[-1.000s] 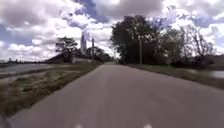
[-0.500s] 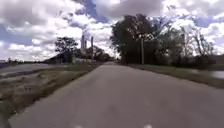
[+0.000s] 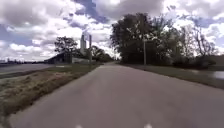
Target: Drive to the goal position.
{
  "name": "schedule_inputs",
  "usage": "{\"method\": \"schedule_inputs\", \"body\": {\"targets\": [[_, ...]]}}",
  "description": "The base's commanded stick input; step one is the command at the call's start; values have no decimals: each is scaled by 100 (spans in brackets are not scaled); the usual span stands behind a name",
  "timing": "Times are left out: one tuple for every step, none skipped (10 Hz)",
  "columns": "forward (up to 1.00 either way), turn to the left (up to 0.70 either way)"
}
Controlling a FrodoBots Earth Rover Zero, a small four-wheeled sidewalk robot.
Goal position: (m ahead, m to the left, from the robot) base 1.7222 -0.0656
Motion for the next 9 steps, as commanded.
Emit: {"method": "schedule_inputs", "body": {"targets": [[100,0],[100,0],[100,0],[100,0],[100,0],[100,0],[100,0],[100,0],[100,0]]}}
